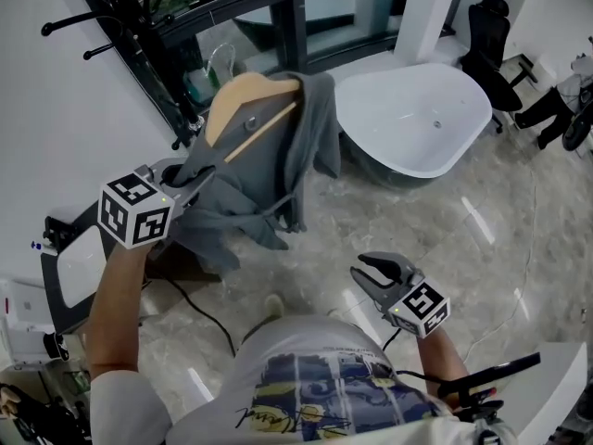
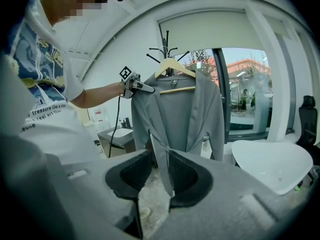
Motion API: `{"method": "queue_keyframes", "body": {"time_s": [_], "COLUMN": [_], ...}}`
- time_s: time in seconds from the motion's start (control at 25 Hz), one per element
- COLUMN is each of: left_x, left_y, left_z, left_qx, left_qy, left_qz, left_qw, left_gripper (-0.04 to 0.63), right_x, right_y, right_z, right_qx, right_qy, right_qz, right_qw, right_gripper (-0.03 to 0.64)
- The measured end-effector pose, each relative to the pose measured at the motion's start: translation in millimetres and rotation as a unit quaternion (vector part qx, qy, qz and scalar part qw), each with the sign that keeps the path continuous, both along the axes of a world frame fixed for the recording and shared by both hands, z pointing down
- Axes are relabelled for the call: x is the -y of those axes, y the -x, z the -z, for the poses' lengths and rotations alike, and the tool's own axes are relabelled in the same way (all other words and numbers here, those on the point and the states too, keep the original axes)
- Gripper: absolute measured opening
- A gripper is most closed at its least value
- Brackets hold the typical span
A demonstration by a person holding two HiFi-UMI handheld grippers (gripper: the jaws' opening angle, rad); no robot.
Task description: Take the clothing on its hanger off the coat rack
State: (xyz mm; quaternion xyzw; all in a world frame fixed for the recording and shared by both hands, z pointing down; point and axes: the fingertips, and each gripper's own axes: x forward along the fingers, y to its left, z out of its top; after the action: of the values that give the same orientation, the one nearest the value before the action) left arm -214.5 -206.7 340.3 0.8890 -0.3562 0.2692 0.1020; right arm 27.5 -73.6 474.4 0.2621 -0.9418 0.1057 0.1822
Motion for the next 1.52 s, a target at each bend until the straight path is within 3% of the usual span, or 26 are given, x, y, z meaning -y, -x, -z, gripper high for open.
{"method": "queue_keyframes", "body": {"time_s": [0.72, 1.04, 1.52], "left_x": [-139, -176, -205], "left_y": [-141, -199, -247], "left_z": [-61, -83, -99], "left_qx": [-0.018, -0.032, -0.03], "left_qy": [0.003, 0.001, -0.001], "left_qz": [-0.074, -0.12, -0.167], "left_qw": [0.9971, 0.9923, 0.9855], "left_gripper": [-0.003, -0.003, -0.003], "right_x": [-11, -25, -44], "right_y": [-69, -91, -104], "right_z": [14, 11, 14], "right_qx": [0.002, -0.004, -0.013], "right_qy": [-0.01, -0.013, -0.008], "right_qz": [0.014, 0.012, 0.026], "right_qw": [1.0, 1.0, 1.0], "right_gripper": [0.106, 0.104, 0.104]}}
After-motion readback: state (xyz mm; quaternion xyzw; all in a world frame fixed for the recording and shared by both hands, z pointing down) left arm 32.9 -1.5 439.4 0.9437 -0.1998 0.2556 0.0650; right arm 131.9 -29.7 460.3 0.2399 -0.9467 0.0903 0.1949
